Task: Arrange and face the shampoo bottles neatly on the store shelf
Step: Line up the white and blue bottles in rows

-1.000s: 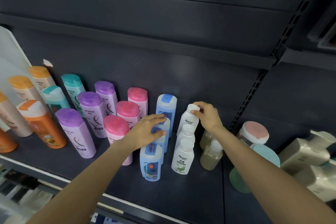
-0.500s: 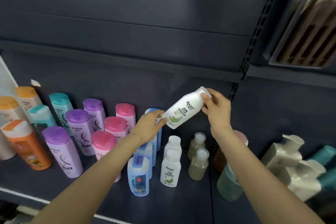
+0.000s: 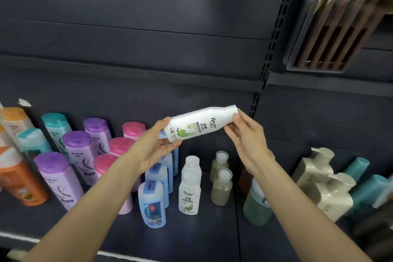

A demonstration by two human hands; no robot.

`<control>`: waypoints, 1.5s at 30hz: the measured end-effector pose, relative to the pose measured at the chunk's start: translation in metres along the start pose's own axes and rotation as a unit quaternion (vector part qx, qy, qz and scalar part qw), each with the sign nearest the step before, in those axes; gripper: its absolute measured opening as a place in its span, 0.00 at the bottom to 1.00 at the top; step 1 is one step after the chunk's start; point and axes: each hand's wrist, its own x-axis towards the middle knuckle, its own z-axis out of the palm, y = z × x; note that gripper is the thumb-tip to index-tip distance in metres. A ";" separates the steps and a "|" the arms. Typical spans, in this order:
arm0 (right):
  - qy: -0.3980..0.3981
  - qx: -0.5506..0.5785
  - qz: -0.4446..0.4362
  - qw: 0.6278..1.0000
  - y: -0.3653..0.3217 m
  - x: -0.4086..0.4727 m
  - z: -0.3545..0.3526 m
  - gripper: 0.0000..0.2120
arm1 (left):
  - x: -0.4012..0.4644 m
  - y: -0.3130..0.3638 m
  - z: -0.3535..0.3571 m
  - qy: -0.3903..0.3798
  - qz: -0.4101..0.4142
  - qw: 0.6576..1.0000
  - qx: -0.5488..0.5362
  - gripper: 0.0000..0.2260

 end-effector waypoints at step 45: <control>-0.049 -0.059 -0.018 0.997 0.006 0.008 0.009 0.09 | -0.007 -0.014 -0.028 -0.036 -0.063 0.989 0.130 0.19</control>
